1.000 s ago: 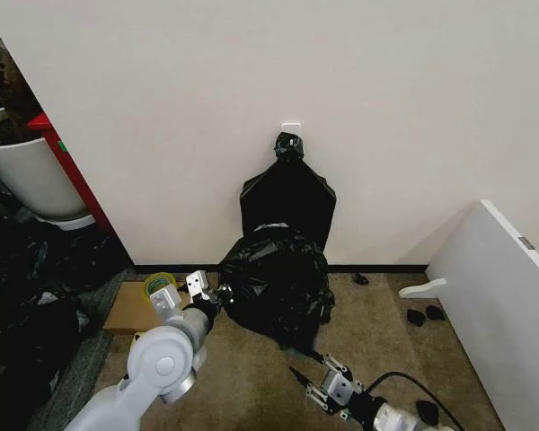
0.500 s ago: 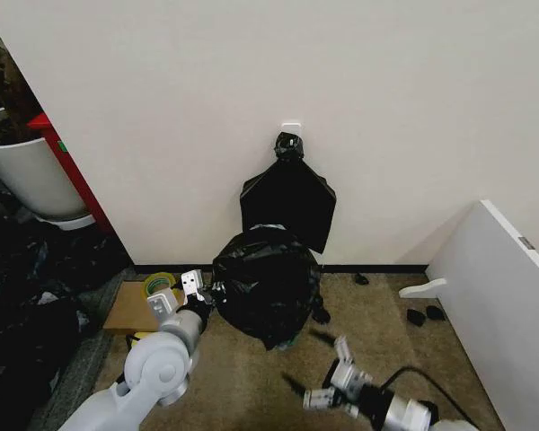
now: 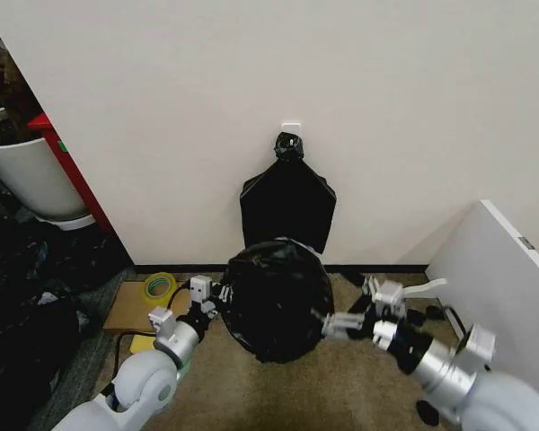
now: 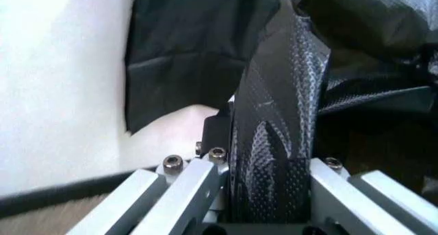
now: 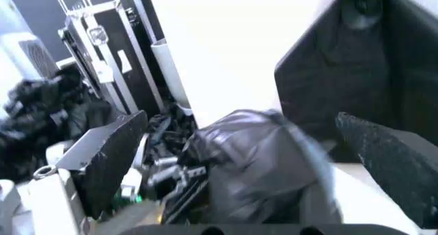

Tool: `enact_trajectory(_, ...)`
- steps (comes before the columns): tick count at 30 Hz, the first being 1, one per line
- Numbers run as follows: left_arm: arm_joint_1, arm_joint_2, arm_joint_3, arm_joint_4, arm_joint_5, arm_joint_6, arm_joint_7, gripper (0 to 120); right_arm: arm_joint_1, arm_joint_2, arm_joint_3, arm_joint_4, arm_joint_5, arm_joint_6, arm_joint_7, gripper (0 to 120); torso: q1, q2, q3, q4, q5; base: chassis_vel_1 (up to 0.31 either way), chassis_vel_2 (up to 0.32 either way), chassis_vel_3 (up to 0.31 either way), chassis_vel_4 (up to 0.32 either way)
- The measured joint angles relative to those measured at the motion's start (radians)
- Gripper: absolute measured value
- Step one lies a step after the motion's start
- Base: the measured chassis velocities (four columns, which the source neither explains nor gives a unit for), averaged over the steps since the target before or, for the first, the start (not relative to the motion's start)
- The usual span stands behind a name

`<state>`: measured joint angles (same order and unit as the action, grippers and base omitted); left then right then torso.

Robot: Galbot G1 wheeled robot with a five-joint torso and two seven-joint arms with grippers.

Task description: Place the garbage bag over the trash bin.

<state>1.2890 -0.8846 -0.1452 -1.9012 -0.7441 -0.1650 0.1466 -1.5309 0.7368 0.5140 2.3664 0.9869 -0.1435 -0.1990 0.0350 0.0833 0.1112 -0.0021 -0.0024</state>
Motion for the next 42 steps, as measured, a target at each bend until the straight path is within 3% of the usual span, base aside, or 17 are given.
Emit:
enact_trajectory(1,0.0,0.0,0.0,0.0,0.0,0.0,0.0,1,0.0,0.0,0.0,0.0,0.0,0.0,0.0,100,0.0,0.0,0.0,0.0,0.0,0.0,0.0,0.0,0.0)
enact_trajectory(3,0.006,0.008,-0.009,0.039,0.004,-0.062,0.131,1,0.043,-0.018,-0.011,-0.023,0.058,-0.03,-0.004,100,0.0,0.0,0.0,0.0,-0.0002,0.0,0.0,0.0,0.0)
enact_trajectory(5,0.008,0.009,-0.02,0.049,0.005,-0.08,0.185,1,0.067,-0.025,-0.026,-0.039,0.078,-0.045,-0.012,100,0.0,0.0,0.0,-0.0001,-0.0004,0.0,0.0,0.0,0.0)
enact_trajectory(15,0.01,0.012,-0.037,0.031,0.002,-0.074,0.151,1,0.099,-0.024,-0.063,-0.063,0.099,-0.069,-0.031,100,0.0,0.0,0.0,-0.0002,-0.0001,0.0,0.0,0.0,0.0)
enact_trajectory(20,0.008,0.01,-0.032,0.02,-0.017,-0.057,0.096,1,0.097,-0.027,-0.064,-0.072,0.1,-0.07,-0.034,85,0.0,0.0,0.0,-0.0002,0.0,0.0,0.0,0.0,0.0)
enact_trajectory(23,0.008,0.011,-0.031,0.011,-0.019,-0.051,0.085,1,0.098,-0.027,-0.066,-0.08,0.114,-0.07,-0.03,70,0.0,0.0,0.0,-0.0002,-0.0002,0.0,0.0,0.0,0.0)
enact_trajectory(24,0.008,0.011,-0.031,0.011,-0.019,-0.051,0.085,1,0.098,-0.027,-0.066,-0.08,0.114,-0.07,-0.03,70,0.0,0.0,0.0,-0.0002,-0.0002,0.0,0.0,0.0,0.0)
enact_trajectory(28,0.012,0.015,-0.028,0.006,-0.02,-0.049,0.082,1,0.106,-0.032,-0.069,-0.092,0.121,-0.071,-0.018,50,0.0,0.0,0.0,-0.0002,-0.0001,0.0,0.0,0.0,0.0)
enact_trajectory(31,0.012,0.015,-0.027,0.004,-0.019,-0.049,0.083,1,0.109,-0.032,-0.07,-0.094,0.123,-0.072,-0.016,47,0.0,0.0,0.0,-0.0002,-0.0001,0.0,0.0,0.0,0.0)
enact_trajectory(32,0.013,0.014,-0.025,-0.001,-0.018,-0.049,0.084,1,0.115,-0.034,-0.074,-0.101,0.129,-0.075,-0.01,36,0.0,0.0,0.0,-0.0002,-0.0001,0.0,0.0,0.0,0.0)
enact_trajectory(34,0.014,0.014,-0.025,-0.004,-0.017,-0.049,0.084,1,0.117,-0.035,-0.074,-0.103,0.131,-0.077,-0.008,34,0.0,0.0,0.0,-0.0002,0.0,0.0,0.0,0.0,0.0)
enact_trajectory(38,0.014,0.014,-0.024,-0.01,-0.017,-0.048,0.084,1,0.117,-0.039,-0.077,-0.105,0.136,-0.081,-0.004,15,0.0,0.0,0.0,-0.0002,-0.0001,0.0,0.0,0.0,0.0)
enact_trajectory(42,0.014,0.015,-0.023,-0.012,-0.017,-0.048,0.084,1,0.118,-0.04,-0.077,-0.105,0.136,-0.083,-0.004,7,0.0,0.0,0.0,-0.0002,0.0,0.0,0.0,0.0,0.0)
